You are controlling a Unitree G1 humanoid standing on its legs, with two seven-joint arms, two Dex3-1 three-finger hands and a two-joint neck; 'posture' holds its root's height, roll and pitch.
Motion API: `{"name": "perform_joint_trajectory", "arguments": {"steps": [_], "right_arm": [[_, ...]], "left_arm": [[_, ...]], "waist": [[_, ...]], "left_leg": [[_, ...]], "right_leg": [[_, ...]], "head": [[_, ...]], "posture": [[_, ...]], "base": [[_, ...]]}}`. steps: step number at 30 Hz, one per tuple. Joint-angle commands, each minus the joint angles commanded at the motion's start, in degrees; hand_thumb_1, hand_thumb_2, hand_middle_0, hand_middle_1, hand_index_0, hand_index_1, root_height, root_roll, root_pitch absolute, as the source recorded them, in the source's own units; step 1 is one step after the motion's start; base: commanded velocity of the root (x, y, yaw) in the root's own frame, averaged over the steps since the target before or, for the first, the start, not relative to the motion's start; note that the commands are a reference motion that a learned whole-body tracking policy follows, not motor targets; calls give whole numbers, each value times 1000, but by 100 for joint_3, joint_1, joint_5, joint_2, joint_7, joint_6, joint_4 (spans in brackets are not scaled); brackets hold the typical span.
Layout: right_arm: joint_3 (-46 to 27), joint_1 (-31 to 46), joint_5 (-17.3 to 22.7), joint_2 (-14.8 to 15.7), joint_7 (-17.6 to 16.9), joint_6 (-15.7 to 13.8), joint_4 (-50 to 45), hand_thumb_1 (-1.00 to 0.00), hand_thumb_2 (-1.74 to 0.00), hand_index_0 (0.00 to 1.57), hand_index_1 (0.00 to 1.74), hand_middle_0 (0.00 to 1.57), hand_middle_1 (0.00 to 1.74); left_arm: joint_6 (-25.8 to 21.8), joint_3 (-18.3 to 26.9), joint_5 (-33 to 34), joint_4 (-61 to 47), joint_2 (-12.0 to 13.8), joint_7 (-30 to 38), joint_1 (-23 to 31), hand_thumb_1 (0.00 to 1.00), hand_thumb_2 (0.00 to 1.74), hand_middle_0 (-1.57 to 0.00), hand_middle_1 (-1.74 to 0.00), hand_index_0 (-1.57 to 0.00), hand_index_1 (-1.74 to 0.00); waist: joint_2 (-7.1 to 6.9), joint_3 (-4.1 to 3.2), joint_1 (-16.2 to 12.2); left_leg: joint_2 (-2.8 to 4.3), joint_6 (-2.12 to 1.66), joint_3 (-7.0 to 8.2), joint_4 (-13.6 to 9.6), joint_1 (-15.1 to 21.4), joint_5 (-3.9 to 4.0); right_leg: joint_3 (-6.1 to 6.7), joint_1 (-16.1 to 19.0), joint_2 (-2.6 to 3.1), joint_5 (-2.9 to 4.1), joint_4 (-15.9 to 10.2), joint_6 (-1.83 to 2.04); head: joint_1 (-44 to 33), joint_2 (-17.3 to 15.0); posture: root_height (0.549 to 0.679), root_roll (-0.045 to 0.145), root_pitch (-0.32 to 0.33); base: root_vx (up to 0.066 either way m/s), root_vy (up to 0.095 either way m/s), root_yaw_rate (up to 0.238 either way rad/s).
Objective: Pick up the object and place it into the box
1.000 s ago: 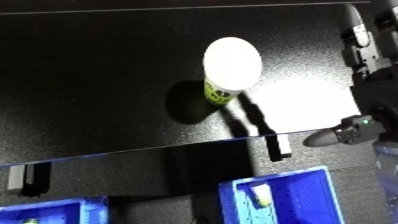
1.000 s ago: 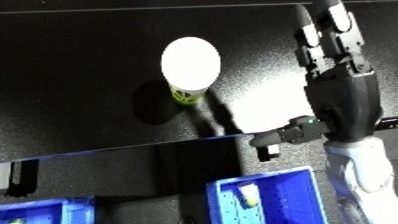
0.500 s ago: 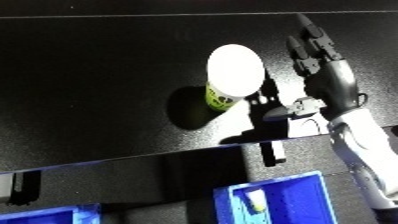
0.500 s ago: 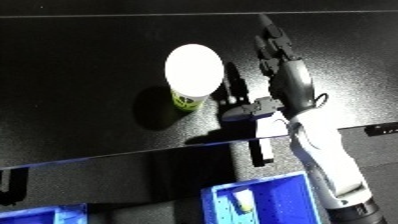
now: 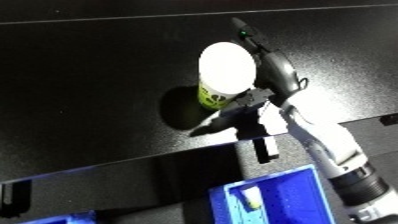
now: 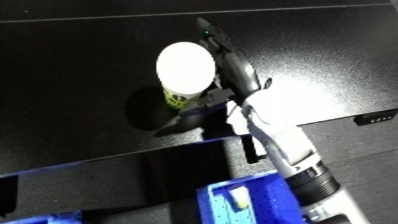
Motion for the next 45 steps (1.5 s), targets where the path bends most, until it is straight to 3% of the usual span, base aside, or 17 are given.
{"name": "perform_joint_trajectory", "arguments": {"steps": [14,22,31,39,45], "right_arm": [[127,77,-23,248,74,53,-348,-700,-1218,1099,1218,1099,1218],[-118,372,-63,145,27,-173,-746,-700,-1218,1099,1218,1099,1218],[-640,955,-481,-64,-96,-627,-1714,-700,-1218,1099,1218,1099,1218],[-1436,1767,-820,-277,-614,-1210,-2599,-700,-1218,1099,1218,1099,1218],[-2173,2539,-1256,-323,-1142,-1856,-2977,-700,-1218,1099,1218,1099,1218]], "left_arm": [[29,-36,58,-33,-76,63,-6,0,0,0,0,0,0],[-27,-11,75,-35,-91,66,30,0,0,0,0,0,0],[-156,123,39,-34,-123,60,110,0,0,0,0,0,0],[-311,260,14,68,-196,6,217,0,0,0,0,0,0],[-457,335,-123,172,-324,-105,302,0,0,0,0,0,0]], "waist": [[-8,-34,-6],[-47,-47,-108],[-74,-61,-375],[-81,-54,-744],[18,-23,-1150]], "left_leg": [[3,-23,22,-66,40,23],[48,-30,67,-69,44,1],[121,-56,210,-188,102,3],[216,-73,445,-248,217,-69],[259,-59,698,-300,392,-171]], "right_leg": [[17,3,-11,9,-32,15],[54,-17,30,38,-67,47],[173,-44,113,116,-221,105],[338,-44,177,216,-399,167],[545,-45,276,233,-468,188]], "head": [[142,121],[236,214],[335,443],[668,562],[1053,471]], "posture": [[634,60,-41],[635,59,-36],[637,58,-23],[641,59,-14],[642,62,-10]], "base": [[1,3,17],[-17,-10,-53],[-31,20,-122],[-34,41,-164],[-13,103,-278]]}}
